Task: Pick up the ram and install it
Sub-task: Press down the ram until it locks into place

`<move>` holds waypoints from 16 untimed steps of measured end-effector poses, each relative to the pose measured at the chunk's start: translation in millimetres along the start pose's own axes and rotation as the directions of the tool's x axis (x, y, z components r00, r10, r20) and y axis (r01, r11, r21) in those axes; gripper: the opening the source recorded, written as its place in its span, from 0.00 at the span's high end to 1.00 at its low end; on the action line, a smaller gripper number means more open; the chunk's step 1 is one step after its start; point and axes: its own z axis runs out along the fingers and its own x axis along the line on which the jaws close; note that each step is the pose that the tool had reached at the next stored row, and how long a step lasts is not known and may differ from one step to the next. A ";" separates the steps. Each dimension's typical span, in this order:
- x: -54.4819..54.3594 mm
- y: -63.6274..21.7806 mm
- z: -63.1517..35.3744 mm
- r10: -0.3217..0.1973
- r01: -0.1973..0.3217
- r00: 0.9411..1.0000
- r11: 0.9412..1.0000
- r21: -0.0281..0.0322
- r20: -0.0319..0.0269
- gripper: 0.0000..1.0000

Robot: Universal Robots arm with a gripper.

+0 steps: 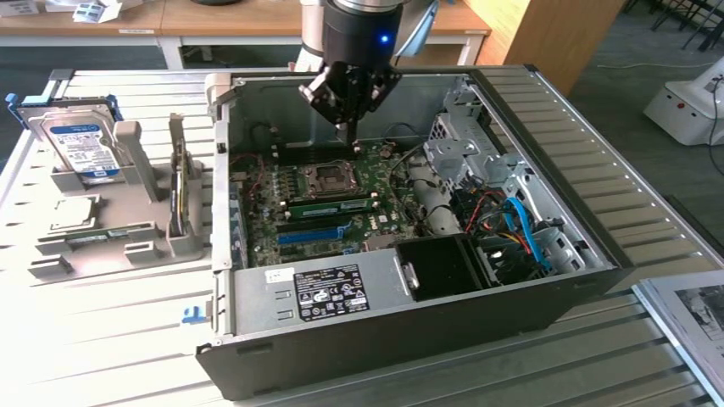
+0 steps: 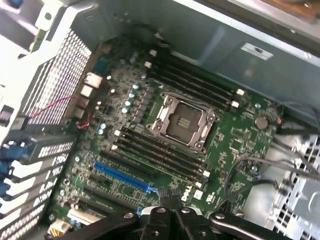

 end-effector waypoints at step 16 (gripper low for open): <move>0.0 -0.1 2.0 0.287 -0.287 0.958 0.958 0.001 0.013 0.90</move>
